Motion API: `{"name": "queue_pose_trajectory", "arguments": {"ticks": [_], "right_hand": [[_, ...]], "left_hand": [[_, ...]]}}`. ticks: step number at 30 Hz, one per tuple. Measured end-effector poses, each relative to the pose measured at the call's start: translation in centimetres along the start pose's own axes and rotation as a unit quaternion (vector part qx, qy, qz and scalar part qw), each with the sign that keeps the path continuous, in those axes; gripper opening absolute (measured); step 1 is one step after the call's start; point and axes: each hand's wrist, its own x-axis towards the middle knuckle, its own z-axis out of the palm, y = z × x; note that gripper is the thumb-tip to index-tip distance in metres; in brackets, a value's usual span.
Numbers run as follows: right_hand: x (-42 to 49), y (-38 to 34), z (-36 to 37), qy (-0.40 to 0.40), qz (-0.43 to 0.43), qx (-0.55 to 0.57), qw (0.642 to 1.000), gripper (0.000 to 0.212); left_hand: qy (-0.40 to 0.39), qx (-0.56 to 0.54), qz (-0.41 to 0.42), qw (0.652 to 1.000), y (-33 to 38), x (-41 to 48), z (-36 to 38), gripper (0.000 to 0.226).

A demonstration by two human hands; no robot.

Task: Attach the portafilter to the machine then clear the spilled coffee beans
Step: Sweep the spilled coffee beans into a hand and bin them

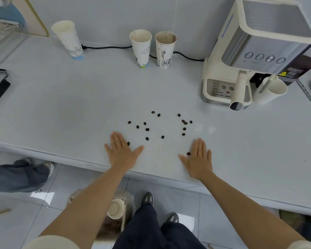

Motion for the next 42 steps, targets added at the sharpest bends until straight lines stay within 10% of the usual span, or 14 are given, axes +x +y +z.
{"name": "queue_pose_trajectory", "arguments": {"ticks": [17,42], "right_hand": [[7.6,-1.6,-3.2,0.050,0.031,-0.028,0.998,0.084],[10.2,-4.0,-4.7,0.049,-0.173,-0.105,0.978,0.093]], "left_hand": [[0.018,0.077,0.108,0.991,2.9,7.2,-2.2,0.103],[-0.007,0.133,0.445,0.885,6.8,10.9,-3.0,0.085]]}}
